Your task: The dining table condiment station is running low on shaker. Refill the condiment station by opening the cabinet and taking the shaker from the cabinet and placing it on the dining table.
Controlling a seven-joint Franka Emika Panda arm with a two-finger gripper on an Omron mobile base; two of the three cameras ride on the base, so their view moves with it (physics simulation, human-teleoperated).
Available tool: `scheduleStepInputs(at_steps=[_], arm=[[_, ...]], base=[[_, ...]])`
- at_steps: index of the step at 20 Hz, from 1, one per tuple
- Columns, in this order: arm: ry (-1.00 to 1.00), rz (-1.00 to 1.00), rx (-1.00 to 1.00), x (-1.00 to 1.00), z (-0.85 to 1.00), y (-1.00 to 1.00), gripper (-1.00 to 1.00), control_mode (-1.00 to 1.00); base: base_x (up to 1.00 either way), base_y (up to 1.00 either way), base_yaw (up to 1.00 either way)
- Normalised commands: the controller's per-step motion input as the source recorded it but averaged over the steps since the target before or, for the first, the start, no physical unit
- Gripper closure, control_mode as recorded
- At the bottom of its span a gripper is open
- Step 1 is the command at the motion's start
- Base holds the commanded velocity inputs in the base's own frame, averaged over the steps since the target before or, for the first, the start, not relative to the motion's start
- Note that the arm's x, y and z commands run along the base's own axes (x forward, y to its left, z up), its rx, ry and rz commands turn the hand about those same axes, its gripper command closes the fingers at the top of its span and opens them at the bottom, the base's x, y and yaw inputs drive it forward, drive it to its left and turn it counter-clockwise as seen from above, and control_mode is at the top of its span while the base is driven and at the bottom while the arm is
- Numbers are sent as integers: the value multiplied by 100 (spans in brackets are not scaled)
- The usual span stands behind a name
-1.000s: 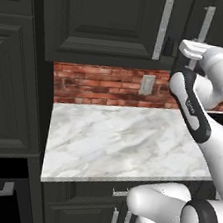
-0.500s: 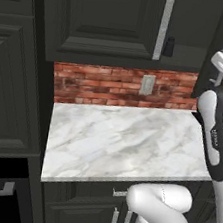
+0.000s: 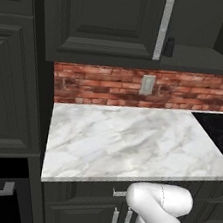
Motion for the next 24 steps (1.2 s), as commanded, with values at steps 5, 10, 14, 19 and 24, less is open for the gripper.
scheduleStepInputs(at_steps=[5, 10, 14, 19, 24], arm=[[2, -9, -1, -79, 30, 0, -100, -100], [0, -10, -7, -72, 73, 3, -100, -100], [4, -14, -12, -24, 38, 45, -100, -100], [27, -11, -24, 38, -12, 99, -100, -100], [29, -12, -30, 65, -47, 89, -100, -100]], base=[[0, 0, 0], [0, 0, 0], [0, 0, 0], [0, 0, 0], [0, 0, 0]])
